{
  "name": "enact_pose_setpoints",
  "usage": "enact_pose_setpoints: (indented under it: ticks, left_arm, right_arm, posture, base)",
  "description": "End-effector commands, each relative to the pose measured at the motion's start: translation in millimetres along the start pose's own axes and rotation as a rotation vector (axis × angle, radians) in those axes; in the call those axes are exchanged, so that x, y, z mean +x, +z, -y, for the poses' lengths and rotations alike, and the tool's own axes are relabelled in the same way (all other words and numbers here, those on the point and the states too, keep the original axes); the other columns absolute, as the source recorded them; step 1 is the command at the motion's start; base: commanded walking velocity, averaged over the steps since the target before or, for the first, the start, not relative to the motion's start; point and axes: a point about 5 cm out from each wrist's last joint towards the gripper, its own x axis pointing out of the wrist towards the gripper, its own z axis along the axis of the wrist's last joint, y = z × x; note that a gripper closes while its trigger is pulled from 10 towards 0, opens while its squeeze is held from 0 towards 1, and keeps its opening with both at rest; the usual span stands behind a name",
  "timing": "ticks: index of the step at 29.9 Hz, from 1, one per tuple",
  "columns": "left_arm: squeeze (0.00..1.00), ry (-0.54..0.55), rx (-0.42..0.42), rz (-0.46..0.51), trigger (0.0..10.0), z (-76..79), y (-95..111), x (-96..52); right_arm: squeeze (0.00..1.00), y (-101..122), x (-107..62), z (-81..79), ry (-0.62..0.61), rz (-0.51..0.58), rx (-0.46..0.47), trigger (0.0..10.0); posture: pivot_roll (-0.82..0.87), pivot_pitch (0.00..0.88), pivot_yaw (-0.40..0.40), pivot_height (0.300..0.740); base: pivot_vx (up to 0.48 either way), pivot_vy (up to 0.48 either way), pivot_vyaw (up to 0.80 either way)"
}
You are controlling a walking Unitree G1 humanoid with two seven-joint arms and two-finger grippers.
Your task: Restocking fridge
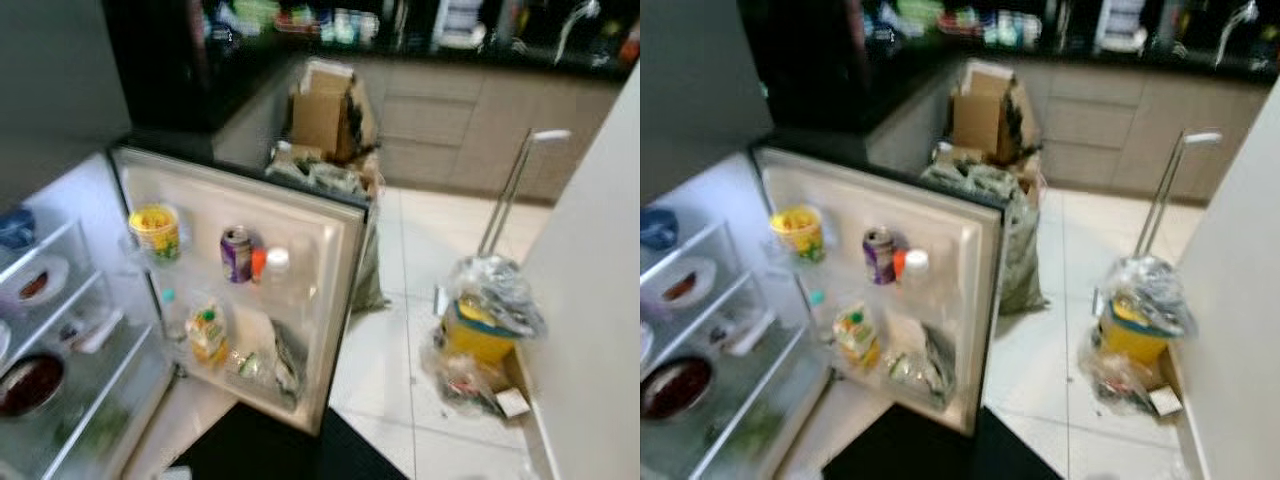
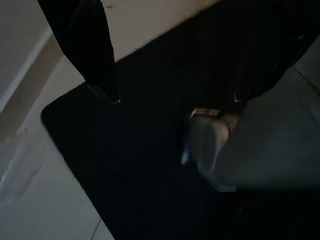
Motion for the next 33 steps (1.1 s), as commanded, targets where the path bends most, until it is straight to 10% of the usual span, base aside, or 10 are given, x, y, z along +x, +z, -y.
enact_pose_setpoints:
  ticks: [1, 33]
  left_arm:
    - [0.0, 0.003, -0.003, -0.019, 10.0, 0.0, -5.7, -1.1]
    - [0.0, -0.004, -0.001, -0.013, 10.0, 1.2, -4.3, -0.5]
  right_arm:
    - [0.0, 0.3, -1.3, 3.7, -0.004, 0.006, 0.009, 10.0]
    - [0.0, 0.5, -1.9, 6.6, -0.033, 0.0, -0.043, 10.0]
  posture:
    - [-0.06, 0.024, -0.02, 0.74]
    - [-0.06, 0.014, -0.015, 0.74]
  base:
    - [0.0, 0.0, 0.77]
    - [0.0, 0.0, 0.77]
